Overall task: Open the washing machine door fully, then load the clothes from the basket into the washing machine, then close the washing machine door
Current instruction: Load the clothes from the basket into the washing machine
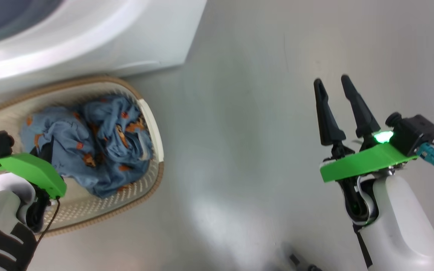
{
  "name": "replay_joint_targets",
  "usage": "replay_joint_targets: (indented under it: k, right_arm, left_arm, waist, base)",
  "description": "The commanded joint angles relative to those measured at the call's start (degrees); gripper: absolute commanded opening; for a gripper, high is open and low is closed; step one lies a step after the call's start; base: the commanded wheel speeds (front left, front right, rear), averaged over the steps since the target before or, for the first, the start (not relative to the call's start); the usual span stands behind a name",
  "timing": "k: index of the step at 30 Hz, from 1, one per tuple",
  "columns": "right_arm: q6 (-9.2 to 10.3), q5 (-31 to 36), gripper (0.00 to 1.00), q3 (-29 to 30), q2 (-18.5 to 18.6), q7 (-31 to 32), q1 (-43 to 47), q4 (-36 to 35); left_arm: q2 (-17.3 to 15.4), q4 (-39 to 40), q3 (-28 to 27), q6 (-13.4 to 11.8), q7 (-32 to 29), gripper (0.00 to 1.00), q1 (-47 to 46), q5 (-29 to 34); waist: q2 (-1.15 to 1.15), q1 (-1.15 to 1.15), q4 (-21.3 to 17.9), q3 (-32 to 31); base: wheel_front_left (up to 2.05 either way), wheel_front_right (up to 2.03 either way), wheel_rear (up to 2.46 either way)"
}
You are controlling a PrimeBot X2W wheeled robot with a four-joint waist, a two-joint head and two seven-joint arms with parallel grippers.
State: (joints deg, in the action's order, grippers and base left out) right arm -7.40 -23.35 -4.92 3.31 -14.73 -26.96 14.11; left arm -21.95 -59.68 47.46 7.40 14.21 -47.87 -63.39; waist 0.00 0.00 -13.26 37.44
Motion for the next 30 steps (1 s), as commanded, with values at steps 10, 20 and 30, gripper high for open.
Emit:
replay_joint_targets:
  k: [10,20,30]
  right_arm:
    - [-0.09,0.4,1.00,0.0,2.3,-0.3,7.4,0.7]
    - [-0.09,0.1,1.00,0.7,4.2,-0.3,11.3,1.4]
    - [-0.09,-0.3,1.00,2.0,5.8,-0.3,15.5,1.7]
  left_arm:
    - [-0.3,9.7,-16.3,0.1,0.8,0.00,10.5,10.1]
    - [2.4,21.5,-30.0,0.1,0.8,0.00,19.3,21.9]
    - [6.2,38.2,-41.6,0.1,0.8,0.00,30.3,32.4]
  waist:
    - [0.00,0.00,4.7,-14.3]
    - [0.00,0.00,7.0,-19.9]
    - [0.00,0.00,8.8,-25.5]
  base:
    - [0.00,0.00,0.00]
    - [0.00,0.00,0.00]
    - [0.00,0.00,0.00]
